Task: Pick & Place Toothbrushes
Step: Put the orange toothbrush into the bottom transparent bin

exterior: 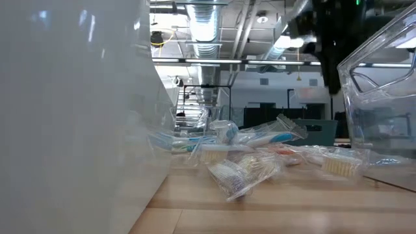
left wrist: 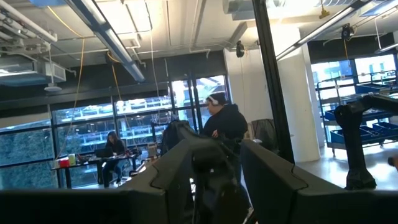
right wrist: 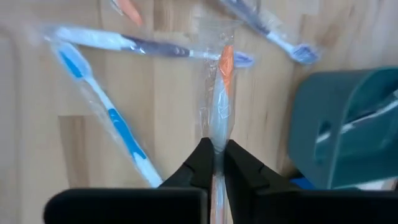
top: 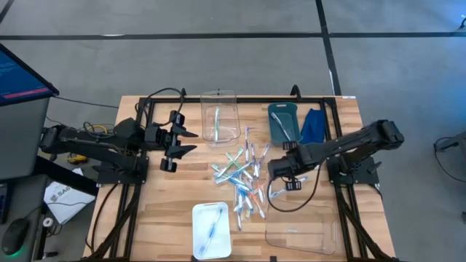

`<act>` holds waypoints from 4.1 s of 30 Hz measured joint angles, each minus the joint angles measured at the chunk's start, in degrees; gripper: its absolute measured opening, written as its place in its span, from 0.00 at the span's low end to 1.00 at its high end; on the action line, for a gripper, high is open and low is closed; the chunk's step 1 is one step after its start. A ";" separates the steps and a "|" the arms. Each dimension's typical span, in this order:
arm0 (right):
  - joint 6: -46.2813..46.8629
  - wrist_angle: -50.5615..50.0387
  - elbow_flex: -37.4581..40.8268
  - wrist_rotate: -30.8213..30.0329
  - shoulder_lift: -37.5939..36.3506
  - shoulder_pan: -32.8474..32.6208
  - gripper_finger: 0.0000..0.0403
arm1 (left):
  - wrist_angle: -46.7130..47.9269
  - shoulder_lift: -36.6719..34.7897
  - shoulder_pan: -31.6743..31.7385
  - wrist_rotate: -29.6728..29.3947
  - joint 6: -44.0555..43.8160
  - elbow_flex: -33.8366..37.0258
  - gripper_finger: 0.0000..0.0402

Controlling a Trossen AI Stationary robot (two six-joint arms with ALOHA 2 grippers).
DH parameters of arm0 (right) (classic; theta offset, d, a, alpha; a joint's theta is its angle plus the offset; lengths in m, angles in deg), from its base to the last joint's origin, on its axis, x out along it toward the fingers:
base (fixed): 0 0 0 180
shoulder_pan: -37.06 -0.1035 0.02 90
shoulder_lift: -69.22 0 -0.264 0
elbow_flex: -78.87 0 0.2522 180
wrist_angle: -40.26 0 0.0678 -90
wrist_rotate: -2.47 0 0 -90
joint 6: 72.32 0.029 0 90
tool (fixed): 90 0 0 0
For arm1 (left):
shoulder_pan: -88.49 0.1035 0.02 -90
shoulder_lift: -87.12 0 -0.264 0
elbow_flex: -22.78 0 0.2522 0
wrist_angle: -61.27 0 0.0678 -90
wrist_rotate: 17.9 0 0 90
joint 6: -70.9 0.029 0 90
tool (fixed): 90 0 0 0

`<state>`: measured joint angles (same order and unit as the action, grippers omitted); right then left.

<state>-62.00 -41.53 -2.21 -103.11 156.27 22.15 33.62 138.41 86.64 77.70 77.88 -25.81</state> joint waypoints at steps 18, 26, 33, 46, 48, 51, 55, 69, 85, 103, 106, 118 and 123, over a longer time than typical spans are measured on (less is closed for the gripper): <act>14.76 -6.51 -14.60 -2.54 -0.11 -15.05 0.05 | 0.28 -0.01 -0.02 0.00 -0.46 0.00 0.34; 26.88 -5.50 -14.60 -2.53 0.39 -23.25 0.05 | 0.32 0.00 -0.01 0.00 -0.47 0.00 0.34; 30.48 2.12 -14.60 -3.49 0.42 -28.57 0.04 | 0.31 0.00 -0.01 -0.01 -1.72 0.00 0.34; 34.32 1.76 -14.62 -0.71 6.67 -30.67 0.05 | 0.53 0.00 -0.02 0.00 -2.99 0.00 0.34; 34.32 0.94 -14.55 0.59 8.88 -30.63 0.05 | 0.53 -0.01 -0.01 0.00 -2.99 0.00 0.34; 34.15 -0.02 -14.60 1.81 11.53 -30.75 0.05 | 0.53 0.00 -0.01 0.00 -2.99 0.00 0.34; 33.62 -0.15 -14.60 2.09 13.72 -31.30 0.05 | 0.55 0.00 -0.02 0.00 -2.99 0.00 0.34; 34.95 3.62 -9.33 2.22 15.29 -31.57 0.05 | 0.55 0.00 -0.01 0.00 -3.02 0.00 0.34; 37.68 13.55 -1.36 3.68 15.32 -31.59 0.05 | 0.62 0.00 0.00 0.00 -3.02 0.00 0.34; 40.19 20.35 5.81 3.78 15.32 -31.57 0.06 | 0.69 0.00 -0.01 -0.01 -3.02 0.00 0.34; 40.30 21.36 6.65 4.01 15.32 -31.59 0.05 | 0.71 0.00 0.00 -0.02 -3.02 0.00 0.34; 40.28 20.94 6.65 3.98 15.32 -31.59 0.13 | 0.71 0.00 -0.02 -0.01 -3.02 0.00 0.34; 40.28 20.92 6.65 3.85 15.32 -31.59 0.14 | 0.71 0.00 -0.01 -0.01 -3.02 0.00 0.34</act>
<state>-21.71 -20.62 4.44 -99.27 171.59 -9.44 34.33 138.41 86.63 77.69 74.87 -25.81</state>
